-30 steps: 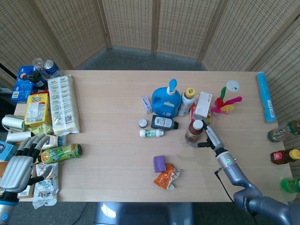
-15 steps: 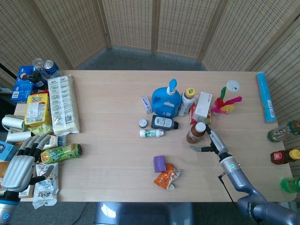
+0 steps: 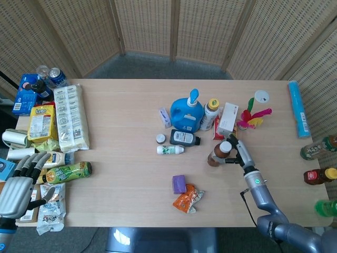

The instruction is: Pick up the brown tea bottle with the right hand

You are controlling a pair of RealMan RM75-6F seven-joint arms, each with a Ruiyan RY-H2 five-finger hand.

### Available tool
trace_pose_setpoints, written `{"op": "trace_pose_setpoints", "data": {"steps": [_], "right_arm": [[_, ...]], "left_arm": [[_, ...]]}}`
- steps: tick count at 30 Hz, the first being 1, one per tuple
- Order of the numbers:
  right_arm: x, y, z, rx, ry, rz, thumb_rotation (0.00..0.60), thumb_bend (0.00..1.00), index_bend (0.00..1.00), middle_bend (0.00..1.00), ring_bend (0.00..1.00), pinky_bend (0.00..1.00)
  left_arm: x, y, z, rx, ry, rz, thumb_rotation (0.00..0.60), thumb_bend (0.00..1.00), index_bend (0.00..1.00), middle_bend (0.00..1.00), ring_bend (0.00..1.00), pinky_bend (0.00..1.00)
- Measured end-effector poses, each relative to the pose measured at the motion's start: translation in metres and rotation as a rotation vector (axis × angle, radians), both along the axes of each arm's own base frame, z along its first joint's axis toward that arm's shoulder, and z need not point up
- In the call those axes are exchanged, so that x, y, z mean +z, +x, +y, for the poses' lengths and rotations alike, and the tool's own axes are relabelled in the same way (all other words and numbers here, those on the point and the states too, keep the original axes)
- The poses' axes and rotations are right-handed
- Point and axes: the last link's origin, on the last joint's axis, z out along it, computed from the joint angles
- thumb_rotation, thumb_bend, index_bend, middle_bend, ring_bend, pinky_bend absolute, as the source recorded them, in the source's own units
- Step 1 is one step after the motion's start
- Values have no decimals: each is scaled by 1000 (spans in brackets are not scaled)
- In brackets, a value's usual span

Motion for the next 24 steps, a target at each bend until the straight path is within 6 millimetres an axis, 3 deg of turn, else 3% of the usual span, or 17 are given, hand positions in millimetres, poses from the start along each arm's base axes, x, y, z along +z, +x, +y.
{"op": "trace_pose_setpoints", "data": {"steps": [4, 7, 17, 24], "right_arm": [[5, -3, -1, -17, -39, -12, 600, 271, 617, 926, 606, 874], [10, -6, 0, -22, -64, -15, 600, 274, 671, 990, 669, 915], [38, 0, 3, 26, -120, -6, 600, 264, 684, 1000, 684, 918], [72, 27, 0, 116, -163, 22, 600, 250, 696, 1000, 704, 919]], "left_arm": [[0, -1, 0, 3, 1, 0, 600, 375, 0, 0, 0, 0], [-1, -1, 0, 3, -2, 1, 600, 374, 0, 0, 0, 0], [-4, 1, 2, -3, -12, -1, 600, 376, 0, 0, 0, 0], [-7, 2, -1, -5, -19, -11, 600, 375, 0, 0, 0, 0]]}}
